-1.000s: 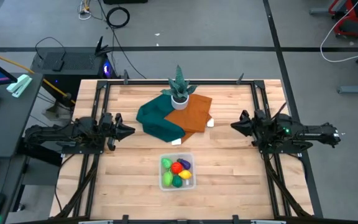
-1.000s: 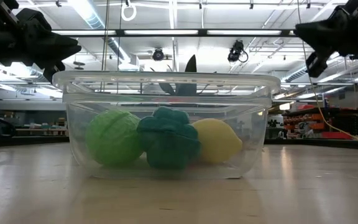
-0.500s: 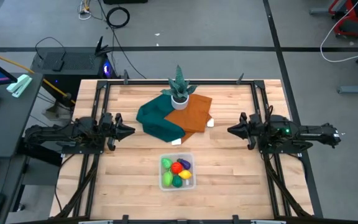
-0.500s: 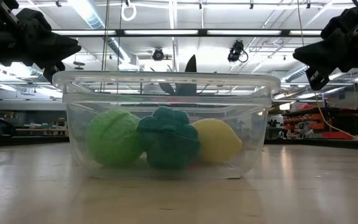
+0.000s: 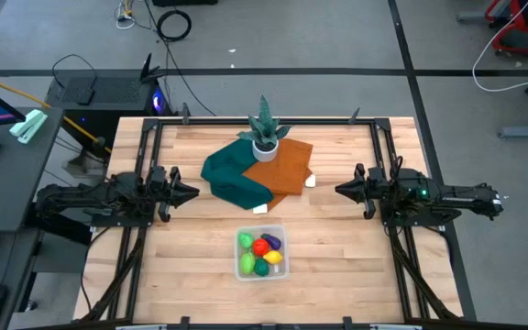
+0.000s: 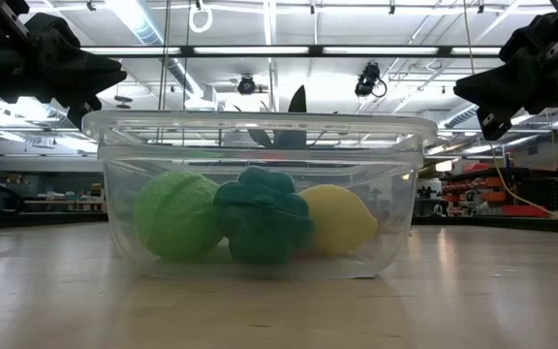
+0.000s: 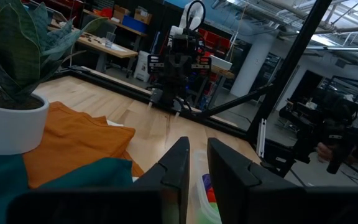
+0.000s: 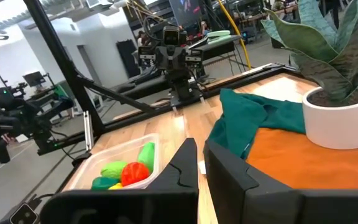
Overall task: Pick and placing Produce into tupperware
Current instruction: Return to Home Position
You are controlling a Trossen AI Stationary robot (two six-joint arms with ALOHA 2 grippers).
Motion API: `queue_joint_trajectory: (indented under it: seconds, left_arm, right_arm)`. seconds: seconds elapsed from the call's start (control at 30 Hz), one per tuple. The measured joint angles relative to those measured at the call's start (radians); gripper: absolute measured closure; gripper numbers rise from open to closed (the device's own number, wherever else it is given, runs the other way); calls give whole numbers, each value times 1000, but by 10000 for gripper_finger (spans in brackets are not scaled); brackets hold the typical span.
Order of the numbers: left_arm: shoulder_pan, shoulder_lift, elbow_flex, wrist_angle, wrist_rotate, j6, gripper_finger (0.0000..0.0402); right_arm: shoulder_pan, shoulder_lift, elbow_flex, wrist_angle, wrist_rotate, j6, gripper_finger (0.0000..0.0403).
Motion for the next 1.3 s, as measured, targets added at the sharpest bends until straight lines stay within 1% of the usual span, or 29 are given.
queue_joint_trajectory:
  seconds: [0.1,0.17,0.27,0.4,0.47,0.87,1.1,1.17,1.3]
  left_arm:
    - [0,0,0,0,0,0,342]
    - [0,0,0,0,0,0,344]
    - [0,0,0,0,0,0,343]
    - [0,0,0,0,0,0,337]
    - [0,0,0,0,0,0,334]
    - [0,0,0,0,0,0,344]
    - [0,0,0,0,0,3,337]
    - [0,0,0,0,0,45,334]
    - [0,0,0,0,0,239,334]
  right_arm:
    - [0,0,0,-1,1,-2,403]
    - [0,0,1,-2,1,-31,403]
    - [0,0,1,-2,0,-135,403]
    - [0,2,1,-2,0,-347,403]
    - [0,2,1,-2,-1,-402,403]
    - [0,2,1,-2,-4,-324,403]
    - [0,2,1,-2,-4,-324,403]
    - [0,2,1,-2,-4,-324,403]
    - [0,2,1,-2,-5,-324,403]
